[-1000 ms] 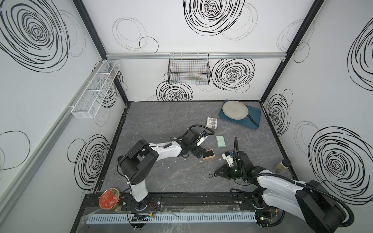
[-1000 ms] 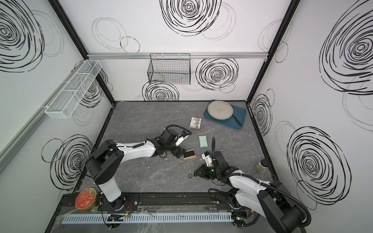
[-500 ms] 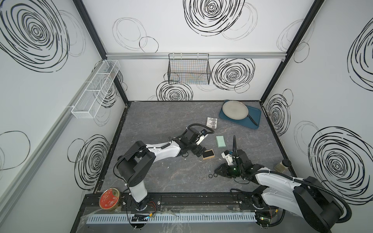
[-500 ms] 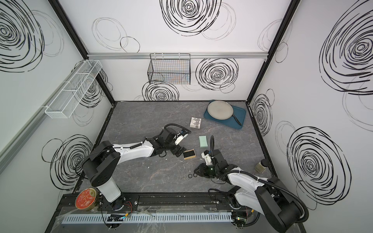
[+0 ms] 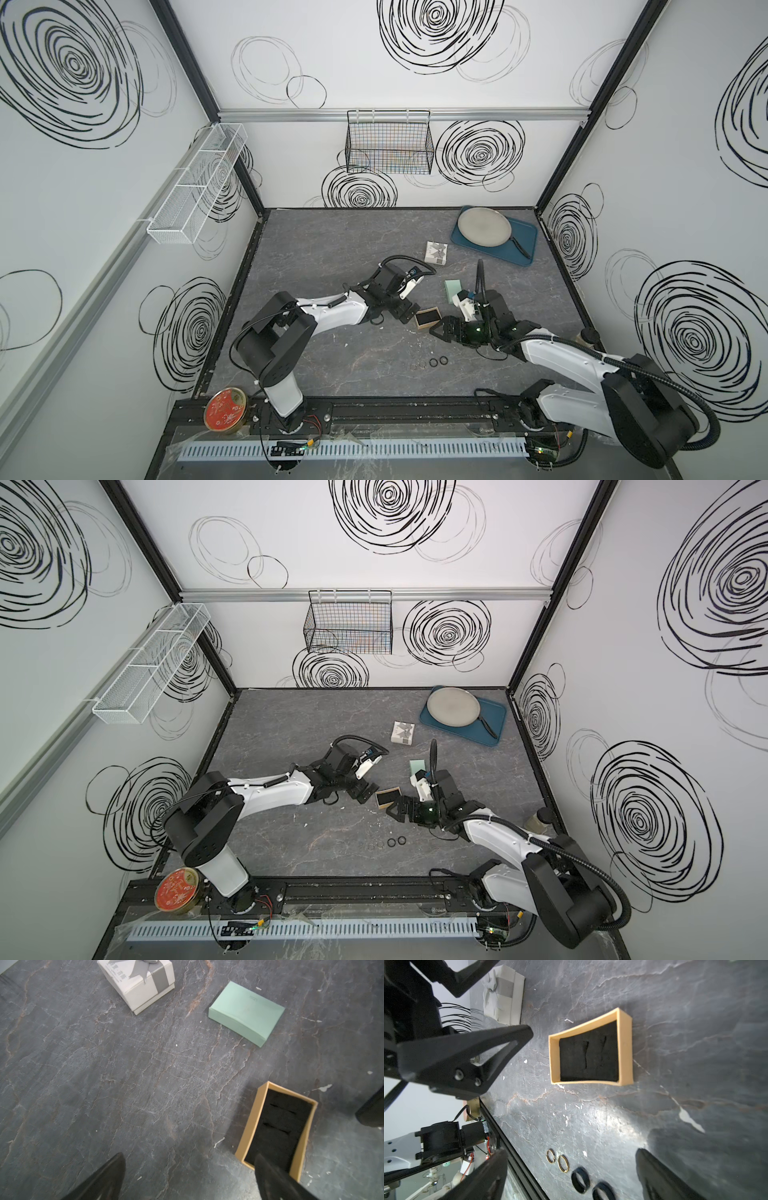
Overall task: Take the rings out of the lift-off lid box
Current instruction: Place the ring at the center of the board, then adjust the jewelry box at the center of the board.
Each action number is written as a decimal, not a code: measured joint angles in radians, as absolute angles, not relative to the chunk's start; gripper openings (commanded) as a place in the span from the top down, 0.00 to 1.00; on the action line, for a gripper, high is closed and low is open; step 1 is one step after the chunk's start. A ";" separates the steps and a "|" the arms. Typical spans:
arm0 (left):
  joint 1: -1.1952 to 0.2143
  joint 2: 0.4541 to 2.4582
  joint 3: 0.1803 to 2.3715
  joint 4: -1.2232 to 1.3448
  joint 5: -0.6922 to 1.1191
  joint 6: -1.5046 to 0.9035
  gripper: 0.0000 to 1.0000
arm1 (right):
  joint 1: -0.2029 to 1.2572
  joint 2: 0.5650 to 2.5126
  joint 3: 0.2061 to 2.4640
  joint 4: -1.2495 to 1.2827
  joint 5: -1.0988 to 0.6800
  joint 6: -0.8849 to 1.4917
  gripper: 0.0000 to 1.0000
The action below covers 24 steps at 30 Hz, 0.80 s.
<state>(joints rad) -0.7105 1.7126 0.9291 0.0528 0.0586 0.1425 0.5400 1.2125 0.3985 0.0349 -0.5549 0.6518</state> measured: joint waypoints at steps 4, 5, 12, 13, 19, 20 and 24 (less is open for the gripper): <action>-0.711 1.735 0.929 0.062 0.058 0.141 0.00 | 0.540 1.278 0.414 0.083 -0.575 0.659 0.00; -0.711 1.742 0.929 0.062 0.058 0.141 0.00 | 0.540 1.287 0.419 0.095 -0.578 0.660 0.00; -0.712 1.781 0.931 0.063 0.058 0.133 0.00 | 0.539 1.340 0.459 0.177 -0.591 0.666 0.00; -0.712 1.783 0.931 0.064 0.058 0.132 0.00 | 0.538 1.352 0.462 0.193 -0.593 0.668 0.00; -0.712 1.784 0.931 0.069 0.055 0.130 0.00 | 0.512 1.417 0.465 0.257 -0.603 0.672 0.00; -0.712 1.784 0.931 0.069 0.055 0.130 0.00 | 0.506 1.425 0.465 0.264 -0.605 0.672 0.00; -0.714 1.784 0.931 0.068 0.054 0.126 0.00 | 0.485 1.458 0.480 0.286 -0.610 0.672 0.00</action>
<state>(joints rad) -0.7143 1.7836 0.9310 0.0685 0.0544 0.1261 0.4847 1.4582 0.4805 0.2863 -0.6098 0.6720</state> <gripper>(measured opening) 0.997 0.999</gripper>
